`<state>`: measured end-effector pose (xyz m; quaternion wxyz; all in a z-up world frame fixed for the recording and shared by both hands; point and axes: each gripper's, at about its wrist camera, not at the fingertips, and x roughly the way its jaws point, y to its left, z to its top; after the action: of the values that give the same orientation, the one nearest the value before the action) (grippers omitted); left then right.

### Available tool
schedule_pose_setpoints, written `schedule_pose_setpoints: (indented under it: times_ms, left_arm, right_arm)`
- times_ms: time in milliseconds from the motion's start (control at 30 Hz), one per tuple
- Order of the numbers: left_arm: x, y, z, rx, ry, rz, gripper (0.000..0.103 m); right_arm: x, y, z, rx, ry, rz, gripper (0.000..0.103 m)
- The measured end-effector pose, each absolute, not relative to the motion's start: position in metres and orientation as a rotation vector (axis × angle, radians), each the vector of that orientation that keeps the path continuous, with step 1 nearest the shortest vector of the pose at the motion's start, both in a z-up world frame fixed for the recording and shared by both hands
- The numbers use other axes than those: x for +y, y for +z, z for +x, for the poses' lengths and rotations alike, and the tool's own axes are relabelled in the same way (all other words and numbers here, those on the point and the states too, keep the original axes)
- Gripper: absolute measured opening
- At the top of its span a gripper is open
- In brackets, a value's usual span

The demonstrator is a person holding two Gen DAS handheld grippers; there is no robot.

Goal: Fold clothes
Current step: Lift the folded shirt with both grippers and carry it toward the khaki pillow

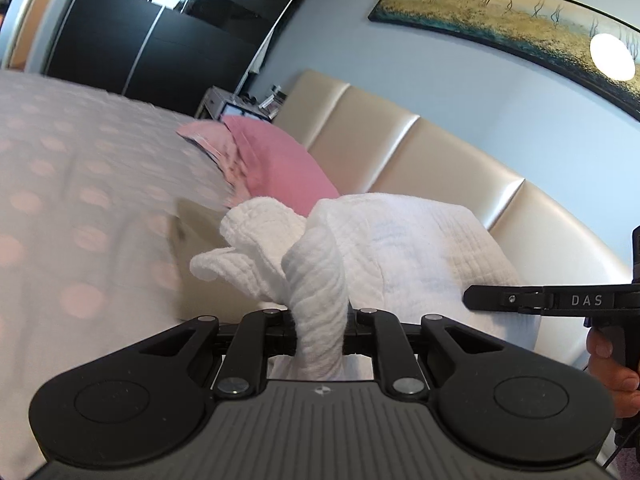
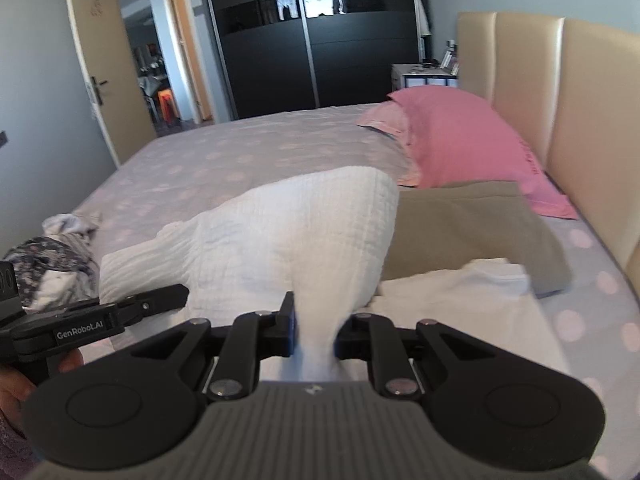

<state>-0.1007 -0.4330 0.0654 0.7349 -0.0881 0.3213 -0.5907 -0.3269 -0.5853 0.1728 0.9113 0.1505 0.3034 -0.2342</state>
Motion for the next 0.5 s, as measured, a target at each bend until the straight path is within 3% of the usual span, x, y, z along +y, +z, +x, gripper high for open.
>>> schedule_pose_setpoints:
  times_ms: [267,500]
  left_arm:
    - [-0.514,0.053,-0.152,0.747,-1.351,-0.174,0.012]
    - [-0.601,0.022,-0.149,0.763,-1.347,-0.052,0.013]
  right_arm:
    - [-0.662,0.187,-0.358,0.745,-0.584,0.205,0.017]
    - [-0.744,0.147,-0.345,0.815,-0.651,0.201,0.017]
